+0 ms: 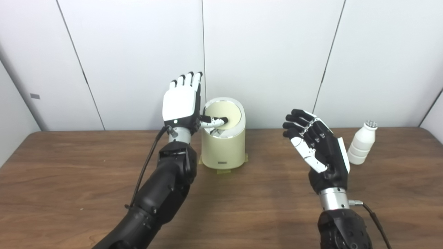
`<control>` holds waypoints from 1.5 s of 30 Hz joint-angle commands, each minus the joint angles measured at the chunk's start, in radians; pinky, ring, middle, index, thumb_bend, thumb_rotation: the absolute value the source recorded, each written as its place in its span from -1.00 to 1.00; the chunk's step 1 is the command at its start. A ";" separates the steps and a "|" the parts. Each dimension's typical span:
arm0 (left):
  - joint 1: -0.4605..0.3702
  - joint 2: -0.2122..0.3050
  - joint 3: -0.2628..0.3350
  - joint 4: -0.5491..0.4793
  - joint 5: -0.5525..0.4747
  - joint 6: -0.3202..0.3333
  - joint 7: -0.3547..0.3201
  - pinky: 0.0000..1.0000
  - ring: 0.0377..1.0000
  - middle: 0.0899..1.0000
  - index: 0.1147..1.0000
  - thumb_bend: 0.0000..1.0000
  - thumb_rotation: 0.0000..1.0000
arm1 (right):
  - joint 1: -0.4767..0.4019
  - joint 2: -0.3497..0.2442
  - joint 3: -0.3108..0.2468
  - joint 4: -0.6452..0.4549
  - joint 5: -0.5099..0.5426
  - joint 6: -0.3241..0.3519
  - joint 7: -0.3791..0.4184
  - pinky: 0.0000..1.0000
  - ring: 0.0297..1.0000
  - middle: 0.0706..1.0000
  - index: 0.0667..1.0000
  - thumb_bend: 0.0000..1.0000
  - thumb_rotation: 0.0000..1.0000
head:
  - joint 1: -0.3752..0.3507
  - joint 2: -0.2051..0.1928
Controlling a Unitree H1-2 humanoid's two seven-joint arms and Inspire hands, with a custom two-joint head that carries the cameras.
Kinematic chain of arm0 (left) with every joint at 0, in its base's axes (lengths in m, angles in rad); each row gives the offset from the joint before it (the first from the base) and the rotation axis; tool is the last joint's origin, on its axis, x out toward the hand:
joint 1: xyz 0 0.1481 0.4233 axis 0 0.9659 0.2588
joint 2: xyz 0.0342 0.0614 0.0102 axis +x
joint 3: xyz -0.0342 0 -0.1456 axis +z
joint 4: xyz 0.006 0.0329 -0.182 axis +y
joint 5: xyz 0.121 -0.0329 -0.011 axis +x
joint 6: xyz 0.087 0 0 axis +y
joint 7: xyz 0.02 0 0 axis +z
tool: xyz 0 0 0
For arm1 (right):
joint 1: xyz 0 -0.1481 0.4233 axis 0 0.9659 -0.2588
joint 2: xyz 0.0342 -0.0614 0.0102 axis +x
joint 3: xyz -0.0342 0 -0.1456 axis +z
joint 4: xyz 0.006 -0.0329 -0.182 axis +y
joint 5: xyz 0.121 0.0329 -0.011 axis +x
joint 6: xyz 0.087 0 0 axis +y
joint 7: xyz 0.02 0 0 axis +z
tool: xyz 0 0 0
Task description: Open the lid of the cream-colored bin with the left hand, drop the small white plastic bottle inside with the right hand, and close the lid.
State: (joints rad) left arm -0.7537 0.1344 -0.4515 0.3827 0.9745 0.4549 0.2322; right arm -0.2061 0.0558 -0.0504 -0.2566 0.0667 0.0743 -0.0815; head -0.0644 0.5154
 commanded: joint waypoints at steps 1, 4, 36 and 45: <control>-0.040 0.022 -0.008 0.015 0.046 0.002 0.024 1.00 1.00 1.00 1.00 1.00 -0.66 | -0.046 0.002 0.006 -0.043 -0.004 -0.010 0.004 0.21 0.30 0.31 0.28 -0.27 -0.42 | -0.002 0.001; -0.041 0.024 -0.011 0.037 0.061 0.000 0.041 1.00 1.00 1.00 1.00 1.00 -0.64 | -0.046 0.004 0.007 -0.050 -0.007 -0.004 0.002 0.20 0.30 0.31 0.28 -0.26 -0.43 | -0.003 0.001; 0.007 -0.039 0.120 -0.092 -0.098 -0.041 0.046 1.00 1.00 1.00 1.00 0.25 1.00 | -0.047 -0.001 0.007 -0.048 -0.008 0.012 0.008 0.19 0.29 0.30 0.27 -0.28 -0.39 | 0.002 0.001; 0.126 -0.090 0.251 -0.336 -0.368 -0.381 0.129 0.83 0.94 0.88 0.82 -0.54 1.00 | -0.049 0.001 0.003 -0.049 -0.003 0.005 0.007 0.22 0.31 0.31 0.28 -0.30 -0.43 | 0.001 0.002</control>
State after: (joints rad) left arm -0.5985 0.0431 -0.2219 0.1055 0.6539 0.1467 0.3394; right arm -0.2131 0.0546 -0.0490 -0.2746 0.0571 0.1041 -0.0803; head -0.0629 0.5170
